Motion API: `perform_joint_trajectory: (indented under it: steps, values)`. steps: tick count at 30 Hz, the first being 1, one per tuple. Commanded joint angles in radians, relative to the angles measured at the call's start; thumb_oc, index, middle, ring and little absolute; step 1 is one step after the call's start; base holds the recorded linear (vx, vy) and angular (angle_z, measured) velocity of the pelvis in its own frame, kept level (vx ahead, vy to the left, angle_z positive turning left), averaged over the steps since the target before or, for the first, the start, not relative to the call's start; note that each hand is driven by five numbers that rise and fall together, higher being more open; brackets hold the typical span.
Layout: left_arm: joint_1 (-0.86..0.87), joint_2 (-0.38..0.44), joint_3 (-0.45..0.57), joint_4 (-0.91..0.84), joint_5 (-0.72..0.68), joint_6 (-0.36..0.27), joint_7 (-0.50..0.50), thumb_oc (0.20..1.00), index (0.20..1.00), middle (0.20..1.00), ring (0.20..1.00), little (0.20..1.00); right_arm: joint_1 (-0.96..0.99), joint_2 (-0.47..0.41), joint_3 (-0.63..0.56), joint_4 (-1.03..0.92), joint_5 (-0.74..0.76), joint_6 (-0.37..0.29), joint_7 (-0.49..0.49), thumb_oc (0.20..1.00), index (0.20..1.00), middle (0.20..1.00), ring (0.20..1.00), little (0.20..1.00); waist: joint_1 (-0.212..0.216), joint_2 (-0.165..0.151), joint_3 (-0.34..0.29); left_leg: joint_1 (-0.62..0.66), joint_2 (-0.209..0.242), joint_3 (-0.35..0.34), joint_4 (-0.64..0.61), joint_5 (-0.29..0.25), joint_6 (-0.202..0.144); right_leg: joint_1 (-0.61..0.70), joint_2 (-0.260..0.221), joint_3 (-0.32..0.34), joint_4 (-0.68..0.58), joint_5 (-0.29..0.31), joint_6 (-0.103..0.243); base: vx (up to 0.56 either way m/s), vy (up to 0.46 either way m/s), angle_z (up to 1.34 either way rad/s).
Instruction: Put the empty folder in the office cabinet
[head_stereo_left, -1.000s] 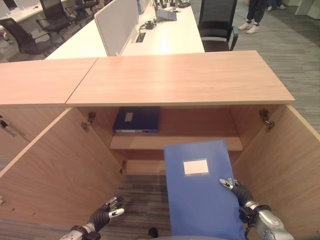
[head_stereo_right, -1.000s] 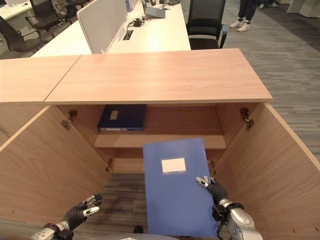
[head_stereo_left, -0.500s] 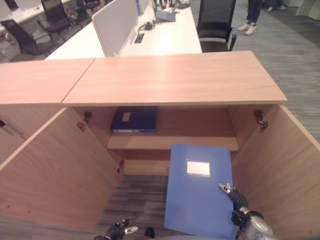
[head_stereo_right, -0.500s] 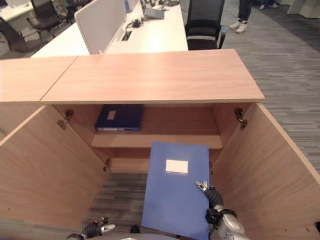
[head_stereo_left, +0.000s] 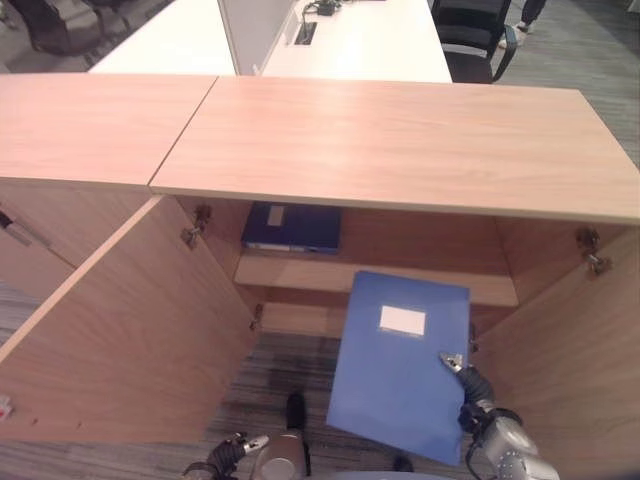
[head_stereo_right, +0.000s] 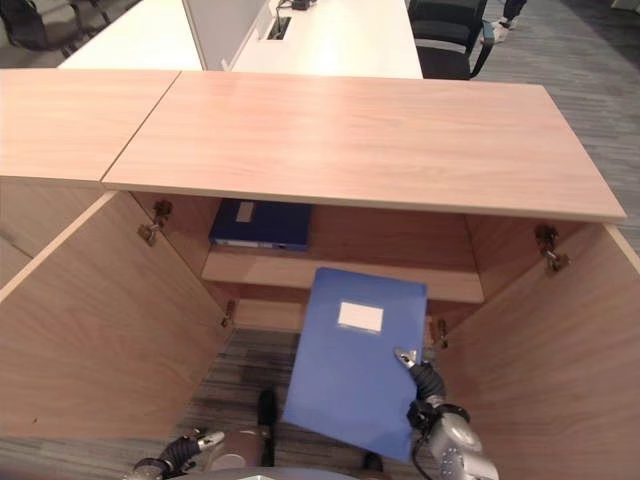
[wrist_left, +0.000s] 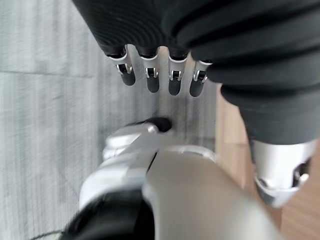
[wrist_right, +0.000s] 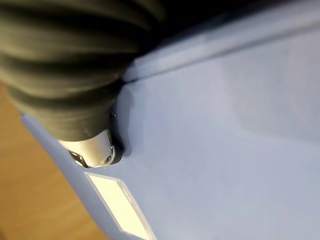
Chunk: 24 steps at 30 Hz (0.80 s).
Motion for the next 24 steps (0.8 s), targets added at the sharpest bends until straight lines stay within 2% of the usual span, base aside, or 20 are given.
perform_joint_trajectory:
  steps: [1,5,6,7,8,10,11,12,15,16,17,18,20,22,23,24]
  values:
    - [0.04,0.012,-0.02,-0.024,0.052,-0.005,0.013,1.0,1.0,1.0,1.0,1.0,-0.077,-0.02,-0.022,-0.08,0.028,-0.052,0.026,0.2,0.2,0.2,0.2,0.2,0.024,0.005,-0.008,-0.119,0.071,-0.048,-0.025,0.144,-0.004,0.137,0.032,0.0,-0.026,-0.117,0.021,0.38,0.26,-0.16]
    - [0.036,0.022,-0.03,-0.044,0.05,-0.004,0.006,1.0,1.0,1.0,1.0,1.0,-0.093,-0.007,-0.016,-0.075,0.032,-0.047,0.028,0.2,0.2,0.2,0.2,0.2,0.029,-0.021,-0.014,-0.141,0.044,-0.029,0.02,0.102,0.026,0.093,-0.01,0.014,0.025,-0.089,0.053,0.16,0.128,-0.13]
    - [0.131,-0.013,-0.05,-0.079,0.044,-0.054,0.014,1.0,1.0,1.0,1.0,1.0,-0.111,0.006,-0.032,-0.064,0.05,-0.065,0.019,0.2,0.2,0.2,0.2,0.2,0.057,-0.036,-0.003,-0.159,0.018,-0.035,0.037,0.08,0.047,0.055,-0.027,0.014,0.067,-0.043,0.075,0.15,0.109,-0.09]
    - [0.146,-0.019,-0.055,-0.066,0.08,-0.04,0.019,1.0,1.0,1.0,1.0,1.0,-0.13,0.008,-0.045,-0.061,0.047,-0.075,0.009,0.2,0.2,0.2,0.2,0.2,0.075,-0.04,0.007,-0.164,0.007,-0.041,0.038,0.072,0.054,0.031,-0.026,0.012,0.091,-0.011,0.087,0.09,0.047,-0.14]
    - [0.145,-0.019,-0.055,-0.066,0.081,-0.04,0.02,1.0,1.0,1.0,1.0,1.0,-0.131,0.008,-0.045,-0.06,0.047,-0.076,0.009,0.2,0.2,0.2,0.2,0.2,0.076,-0.041,0.006,-0.166,0.007,-0.04,0.039,0.071,0.055,0.028,-0.027,0.013,0.093,-0.012,0.088,0.04,0.004,-0.02]
    - [0.149,-0.019,-0.064,-0.04,0.099,-0.04,0.035,1.0,1.0,1.0,1.0,1.0,-0.138,0.02,-0.059,-0.073,0.079,-0.1,-0.005,0.2,0.2,0.2,0.2,0.2,0.09,-0.044,0.023,-0.156,-0.014,-0.055,0.036,0.05,0.072,-0.014,-0.021,0.015,0.166,0.042,0.105,0.08,0.047,0.27]
    - [0.15,-0.017,-0.069,-0.034,0.11,-0.041,0.042,1.0,1.0,1.0,1.0,1.0,-0.149,0.025,-0.067,-0.076,0.088,-0.107,-0.011,0.2,0.2,0.2,0.2,0.2,0.091,-0.041,0.037,-0.148,-0.021,-0.058,0.033,0.037,0.084,-0.044,-0.018,0.015,0.225,0.084,0.112,0.08,0.122,0.36]
    - [0.162,-0.015,-0.086,-0.055,0.12,-0.052,0.047,1.0,1.0,1.0,1.0,1.0,-0.167,0.028,-0.076,-0.089,0.1,-0.121,-0.018,0.2,0.2,0.2,0.2,0.2,0.091,-0.016,0.067,-0.122,-0.02,-0.065,0.023,0.02,0.109,-0.122,-0.003,-0.006,0.363,0.145,0.127,0.08,0.151,0.18]
    - [0.181,-0.015,-0.122,-0.077,0.154,-0.064,0.059,1.0,1.0,1.0,1.0,1.0,-0.188,0.047,-0.103,-0.094,0.118,-0.155,-0.046,0.2,0.2,0.2,0.2,0.2,0.087,0.027,0.092,-0.066,-0.018,-0.074,0.002,-0.001,0.129,-0.188,0.012,-0.057,0.465,0.16,0.142,0.11,0.128,0.02]
    - [0.189,-0.021,-0.135,-0.084,0.157,-0.067,0.062,1.0,1.0,1.0,1.0,1.0,-0.199,0.056,-0.121,-0.089,0.137,-0.173,-0.062,0.2,0.2,0.2,0.2,0.2,0.089,0.037,0.097,-0.043,-0.019,-0.074,-0.011,-0.005,0.129,-0.212,0.003,-0.086,0.469,0.155,0.138,0.1,0.06,0.01]
    - [0.189,-0.022,-0.136,-0.084,0.157,-0.067,0.063,1.0,1.0,1.0,1.0,1.0,-0.199,0.056,-0.121,-0.089,0.137,-0.174,-0.062,0.2,0.2,0.2,0.2,0.2,0.088,0.037,0.099,-0.039,-0.022,-0.075,-0.014,-0.005,0.129,-0.21,0.001,-0.088,0.473,0.151,0.138,0.17,0.025,0.0]
    - [0.209,-0.037,-0.148,-0.088,0.164,-0.072,0.067,1.0,1.0,1.0,1.0,1.0,-0.223,0.076,-0.156,-0.084,0.166,-0.204,-0.099,0.2,0.2,0.2,0.2,0.2,0.095,0.051,0.101,-0.009,-0.013,-0.066,-0.027,-0.017,0.12,-0.233,-0.042,-0.16,0.416,0.126,0.123,0.18,-0.033,-0.01]
    - [0.226,-0.049,-0.171,-0.09,0.177,-0.078,0.071,1.0,1.0,1.0,1.0,1.0,-0.255,0.092,-0.195,-0.077,0.199,-0.238,-0.133,0.2,0.2,0.2,0.2,0.2,0.108,0.066,0.108,0.026,0.011,-0.055,-0.038,-0.034,0.101,-0.231,-0.1,-0.26,0.337,0.082,0.099,0.17,-0.071,-0.12]
    - [0.237,-0.06,-0.187,-0.089,0.189,-0.082,0.071,1.0,1.0,1.0,1.0,1.0,-0.269,0.102,-0.218,-0.077,0.22,-0.254,-0.149,0.2,0.2,0.2,0.2,0.2,0.109,0.068,0.111,0.038,0.015,-0.055,-0.04,-0.041,0.093,-0.242,-0.114,-0.277,0.291,0.077,0.094,0.11,-0.122,-0.15]
    - [0.247,-0.064,-0.218,-0.084,0.215,-0.089,0.073,1.0,1.0,1.0,1.0,1.0,-0.284,0.113,-0.265,-0.078,0.26,-0.288,-0.175,0.2,0.2,0.2,0.2,0.2,0.105,0.07,0.112,0.058,0.009,-0.072,-0.043,-0.055,0.08,-0.258,-0.117,-0.258,0.195,0.092,0.096,0.19,-0.215,-0.02]
    - [0.252,-0.066,-0.23,-0.084,0.226,-0.093,0.073,1.0,1.0,1.0,1.0,1.0,-0.29,0.116,-0.292,-0.073,0.285,-0.304,-0.187,0.2,0.2,0.2,0.2,0.2,0.1,0.073,0.113,0.067,0.005,-0.085,-0.043,-0.063,0.075,-0.264,-0.119,-0.232,0.151,0.111,0.104,0.15,-0.165,0.03]
